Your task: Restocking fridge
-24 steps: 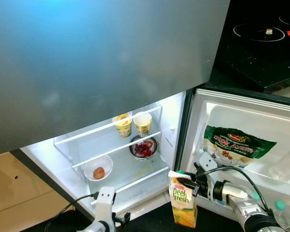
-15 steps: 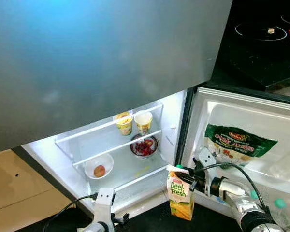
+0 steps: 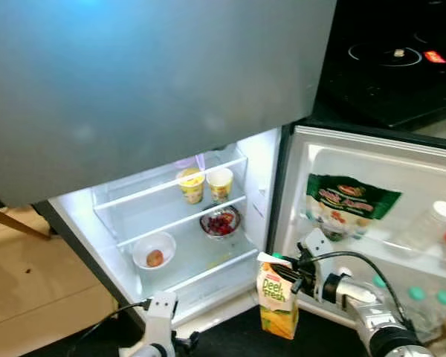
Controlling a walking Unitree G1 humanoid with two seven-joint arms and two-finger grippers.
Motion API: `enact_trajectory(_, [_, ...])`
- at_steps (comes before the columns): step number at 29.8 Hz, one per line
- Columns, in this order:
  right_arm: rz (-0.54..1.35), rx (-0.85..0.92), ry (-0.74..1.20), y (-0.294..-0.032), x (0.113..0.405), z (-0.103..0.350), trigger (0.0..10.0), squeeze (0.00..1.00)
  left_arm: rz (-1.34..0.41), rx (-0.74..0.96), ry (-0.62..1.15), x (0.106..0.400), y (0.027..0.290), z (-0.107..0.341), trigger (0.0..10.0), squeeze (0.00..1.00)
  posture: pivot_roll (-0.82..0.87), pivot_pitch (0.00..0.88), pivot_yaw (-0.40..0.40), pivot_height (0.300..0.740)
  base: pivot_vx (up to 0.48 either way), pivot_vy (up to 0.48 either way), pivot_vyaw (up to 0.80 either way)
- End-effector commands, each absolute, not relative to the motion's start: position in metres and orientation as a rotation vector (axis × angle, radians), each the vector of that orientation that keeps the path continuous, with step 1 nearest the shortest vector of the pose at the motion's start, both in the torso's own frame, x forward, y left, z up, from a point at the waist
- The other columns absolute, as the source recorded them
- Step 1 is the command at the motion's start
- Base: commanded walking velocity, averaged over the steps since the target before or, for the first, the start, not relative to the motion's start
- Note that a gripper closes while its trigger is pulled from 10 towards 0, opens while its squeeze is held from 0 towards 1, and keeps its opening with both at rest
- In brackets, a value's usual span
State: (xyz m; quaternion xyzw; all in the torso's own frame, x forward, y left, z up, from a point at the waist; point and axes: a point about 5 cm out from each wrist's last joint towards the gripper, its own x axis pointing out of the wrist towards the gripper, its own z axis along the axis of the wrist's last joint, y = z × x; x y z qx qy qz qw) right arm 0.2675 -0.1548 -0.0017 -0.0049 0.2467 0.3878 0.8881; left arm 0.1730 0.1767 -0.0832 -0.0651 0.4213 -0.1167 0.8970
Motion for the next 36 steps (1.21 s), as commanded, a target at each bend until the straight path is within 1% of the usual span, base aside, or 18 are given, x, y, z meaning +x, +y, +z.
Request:
enact_trajectory(1, [0.803, -0.014, 0.479, -0.153, 0.272, 0.003, 10.0, 0.0, -0.238, -0.113, 0.878, 0.173, 0.181, -0.083, 10.0, 0.0, -0.03, 0.013, 0.005, 0.74, 0.0, 0.0, 0.0])
enact_trajectory(19, [0.797, -0.033, 0.472, -0.152, 0.274, 0.003, 10.0, 0.0, -0.231, -0.138, 0.836, 0.181, 0.183, -0.078, 10.0, 0.0, -0.03, 0.019, 0.006, 0.74, 0.0, 0.0, 0.0])
enact_trajectory(25, [0.786, -0.023, 0.444, -0.15, 0.278, 0.008, 10.0, 0.0, -0.235, -0.143, 0.832, 0.182, 0.183, -0.078, 10.0, 0.0, -0.03, 0.025, 0.01, 0.74, 0.0, -0.459, 0.0])
enact_trajectory(36, [0.803, -0.025, 0.405, -0.148, 0.283, 0.015, 10.0, 0.0, -0.23, -0.16, 0.783, 0.191, 0.182, -0.072, 10.0, 0.0, -0.03, 0.03, 0.007, 0.74, 0.0, 0.0, 0.0])
